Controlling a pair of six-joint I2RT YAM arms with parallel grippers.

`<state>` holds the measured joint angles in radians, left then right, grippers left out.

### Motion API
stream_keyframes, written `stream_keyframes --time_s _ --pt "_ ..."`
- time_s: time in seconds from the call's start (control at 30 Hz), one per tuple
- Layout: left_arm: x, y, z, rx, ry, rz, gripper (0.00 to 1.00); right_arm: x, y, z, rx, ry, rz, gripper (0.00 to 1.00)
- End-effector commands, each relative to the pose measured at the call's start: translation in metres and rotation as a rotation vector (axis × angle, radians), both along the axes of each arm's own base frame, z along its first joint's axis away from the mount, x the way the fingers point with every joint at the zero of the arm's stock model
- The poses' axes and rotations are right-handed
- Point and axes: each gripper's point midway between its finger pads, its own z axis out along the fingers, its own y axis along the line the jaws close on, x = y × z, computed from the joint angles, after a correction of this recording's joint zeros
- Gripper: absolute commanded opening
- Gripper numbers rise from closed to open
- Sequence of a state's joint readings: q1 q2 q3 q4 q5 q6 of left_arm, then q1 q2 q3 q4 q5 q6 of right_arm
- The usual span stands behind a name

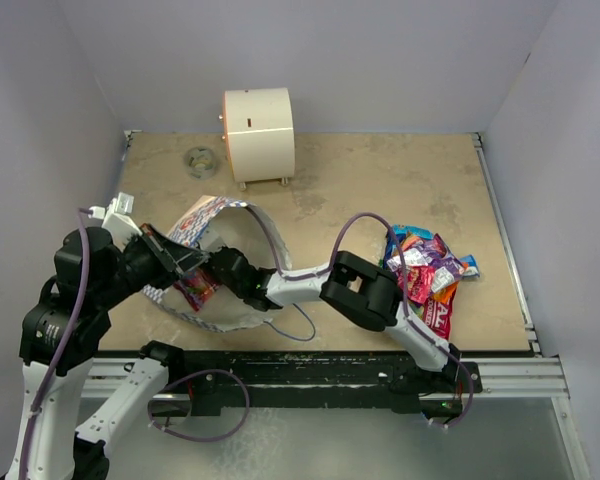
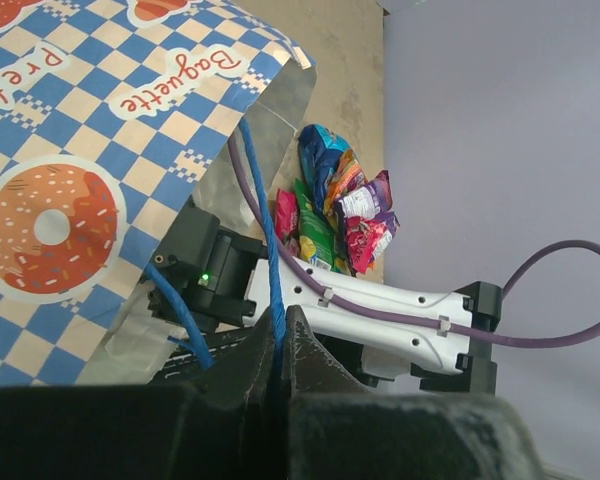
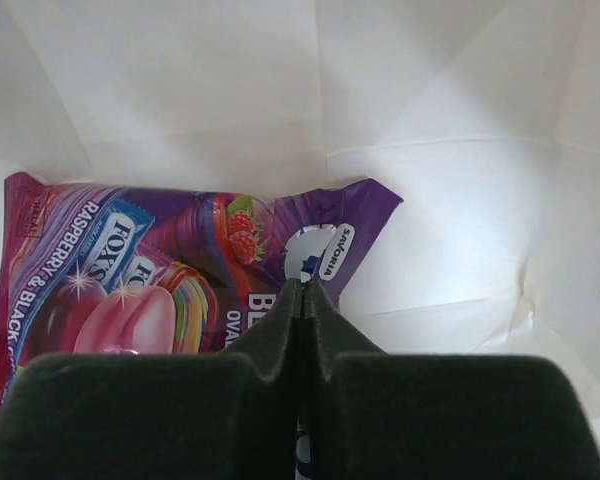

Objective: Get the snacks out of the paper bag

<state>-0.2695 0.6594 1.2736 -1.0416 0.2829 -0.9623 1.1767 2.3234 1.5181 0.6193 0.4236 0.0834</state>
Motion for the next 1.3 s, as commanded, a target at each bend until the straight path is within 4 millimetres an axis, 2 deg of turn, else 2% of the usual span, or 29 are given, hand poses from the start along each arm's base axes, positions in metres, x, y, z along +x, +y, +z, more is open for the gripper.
stream_keyframes --time_s 0.0,0.2,0.33,0.47,0.53,0.67,0.73,0.8,0.93,1.0,1.2,1.27 --pt "0.004 -0.001 0.005 -0.049 0.0 0.034 0.0 0.015 0.002 0.104 0.149 -0.099 -0.02 0.0" --pt "0.013 -0.003 0.01 -0.055 -0.027 0.031 0.0 0.0 -0.011 0.131 0.202 -0.077 0.009 0.0" --pt "0.021 -0.006 0.012 -0.062 -0.039 0.028 0.0 -0.015 -0.019 0.137 0.222 -0.043 0.052 0.0" --pt "0.029 -0.008 0.018 -0.065 -0.061 0.026 0.0 -0.033 -0.027 0.133 0.205 -0.022 0.093 0.0" --pt "0.033 -0.009 0.02 -0.065 -0.069 0.025 0.0 -0.04 -0.033 0.122 0.179 -0.01 0.111 0.0" --pt "0.04 -0.011 0.021 -0.06 -0.077 0.021 0.0 -0.057 -0.043 0.116 0.146 -0.014 0.151 0.0" --pt "0.043 -0.009 0.025 -0.042 -0.093 0.028 0.0 -0.061 -0.058 0.127 0.157 -0.032 0.124 0.0" --pt "0.044 -0.009 0.028 -0.02 -0.105 0.02 0.0 -0.06 -0.077 0.129 0.145 -0.043 0.075 0.0" --pt "0.05 -0.009 0.035 0.021 -0.137 0.0 0.0 -0.068 -0.104 0.13 0.141 -0.021 0.057 0.0" --pt "0.054 -0.009 0.047 0.033 -0.172 -0.003 0.0 -0.076 -0.116 0.126 0.143 -0.003 0.064 0.0" --pt "0.065 -0.021 0.055 0.019 -0.191 -0.059 0.0 -0.094 -0.156 0.136 0.177 0.027 0.063 0.0" --pt "0.069 -0.027 0.055 -0.006 -0.198 -0.081 0.0 -0.092 -0.176 0.141 0.166 0.04 0.001 0.0"
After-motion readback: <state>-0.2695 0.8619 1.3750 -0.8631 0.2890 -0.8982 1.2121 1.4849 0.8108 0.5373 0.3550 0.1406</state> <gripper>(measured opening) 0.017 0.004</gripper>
